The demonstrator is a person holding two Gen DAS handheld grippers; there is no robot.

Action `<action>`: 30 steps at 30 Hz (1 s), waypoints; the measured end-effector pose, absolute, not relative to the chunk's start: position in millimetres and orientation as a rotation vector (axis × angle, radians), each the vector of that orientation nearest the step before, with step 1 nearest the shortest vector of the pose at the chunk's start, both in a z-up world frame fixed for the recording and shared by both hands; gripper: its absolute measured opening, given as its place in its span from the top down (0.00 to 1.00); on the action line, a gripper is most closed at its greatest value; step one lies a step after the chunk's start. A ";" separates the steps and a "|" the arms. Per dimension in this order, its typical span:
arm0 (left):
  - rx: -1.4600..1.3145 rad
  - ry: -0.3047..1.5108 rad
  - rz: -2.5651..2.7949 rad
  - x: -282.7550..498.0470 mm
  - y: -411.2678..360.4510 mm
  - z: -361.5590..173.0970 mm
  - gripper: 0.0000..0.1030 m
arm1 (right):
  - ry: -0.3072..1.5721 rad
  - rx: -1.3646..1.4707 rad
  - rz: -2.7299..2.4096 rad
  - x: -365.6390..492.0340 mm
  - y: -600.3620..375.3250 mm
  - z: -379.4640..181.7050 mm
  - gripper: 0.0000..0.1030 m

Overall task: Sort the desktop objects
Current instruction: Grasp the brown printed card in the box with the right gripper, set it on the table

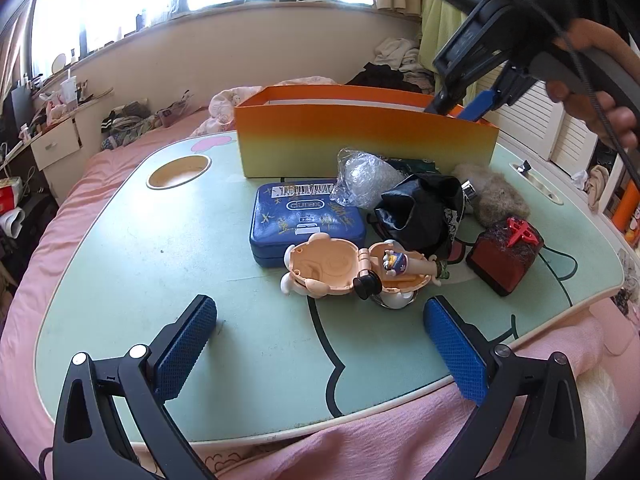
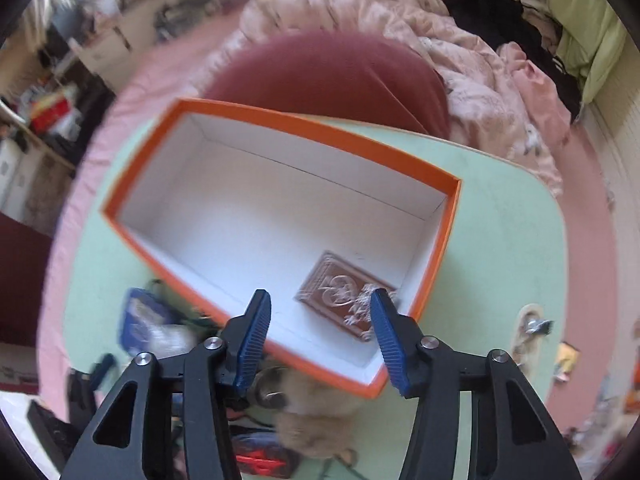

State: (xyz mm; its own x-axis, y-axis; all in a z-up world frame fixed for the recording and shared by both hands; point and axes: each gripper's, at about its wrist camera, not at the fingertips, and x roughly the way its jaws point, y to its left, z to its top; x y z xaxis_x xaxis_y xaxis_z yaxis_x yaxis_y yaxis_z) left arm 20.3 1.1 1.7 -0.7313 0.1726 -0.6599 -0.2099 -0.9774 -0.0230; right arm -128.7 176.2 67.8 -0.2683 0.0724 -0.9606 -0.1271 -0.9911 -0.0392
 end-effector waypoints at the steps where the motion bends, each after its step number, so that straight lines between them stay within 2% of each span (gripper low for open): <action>1: -1.038 0.078 2.745 20.6 1.4 1.8 0.00 | 0.061 -1.858 2.357 -133.7 176.2 62.0 0.52; 4: -1.036 0.082 2.747 21.3 2.2 2.2 0.00 | 0.056 -1.952 2.284 -148.4 174.5 49.5 0.43; 7: -1.034 0.082 2.748 22.2 3.0 3.6 0.00 | 0.153 -2.005 2.274 -157.2 179.7 42.6 0.40; 9: -1.033 0.083 2.748 22.7 3.2 3.4 0.00 | 0.084 -1.981 2.211 -161.1 180.3 36.7 0.39; 11: -1.034 0.081 2.748 22.1 2.6 3.4 0.00 | 0.053 -1.964 2.179 -162.4 181.2 32.5 0.32; 13: -1.033 0.082 2.749 22.8 3.2 4.0 0.00 | -0.027 -1.929 2.164 -160.0 174.7 29.9 0.33; 15: -1.032 0.080 2.750 19.7 1.8 3.1 0.00 | -0.180 -1.883 2.153 -159.4 165.6 29.2 0.40; 16: -1.032 0.080 2.749 19.8 1.5 3.1 0.00 | -0.242 -1.853 2.150 -157.4 161.6 28.9 0.49; 17: -1.032 0.079 2.749 19.9 1.1 3.0 0.00 | -0.277 -1.826 2.144 -155.7 159.9 30.1 0.66; 18: -1.032 0.078 2.748 20.0 0.9 3.0 0.00 | -0.291 -1.799 2.142 -153.9 159.6 33.0 0.69; 19: -1.031 0.077 2.748 20.3 1.0 3.0 0.00 | -0.255 -1.792 2.178 -151.5 160.3 37.6 0.80; 20: -1.031 0.077 2.748 20.4 0.9 2.9 0.00 | -0.232 -1.792 2.209 -150.5 160.9 40.8 0.98; 25: -1.030 0.078 2.748 20.3 0.7 2.7 0.00 | -0.209 -1.723 2.250 -145.1 161.5 69.5 0.99; 27: -1.031 0.077 2.748 20.4 0.7 2.6 0.00 | -0.089 -1.813 2.236 -139.9 167.5 77.4 0.87; 28: -1.030 0.077 2.748 20.4 0.6 2.6 0.00 | -0.067 -1.863 2.213 -145.8 160.4 77.4 0.64; 29: -1.030 0.077 2.748 20.5 0.6 2.7 0.00 | -0.081 -1.876 2.208 -145.5 160.6 77.8 0.47; 30: -1.030 0.077 2.748 20.5 0.4 2.6 0.00 | -0.114 -1.869 2.205 -144.3 158.6 77.0 0.44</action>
State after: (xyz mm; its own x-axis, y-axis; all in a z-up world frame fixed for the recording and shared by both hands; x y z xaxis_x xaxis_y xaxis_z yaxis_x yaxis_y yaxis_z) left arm 20.5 0.4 2.6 -0.7352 0.1731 -0.6553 -0.2098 -0.9775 -0.0229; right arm -144.3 158.6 77.0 -0.1474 0.2380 -0.9600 -0.1375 -0.9661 -0.2184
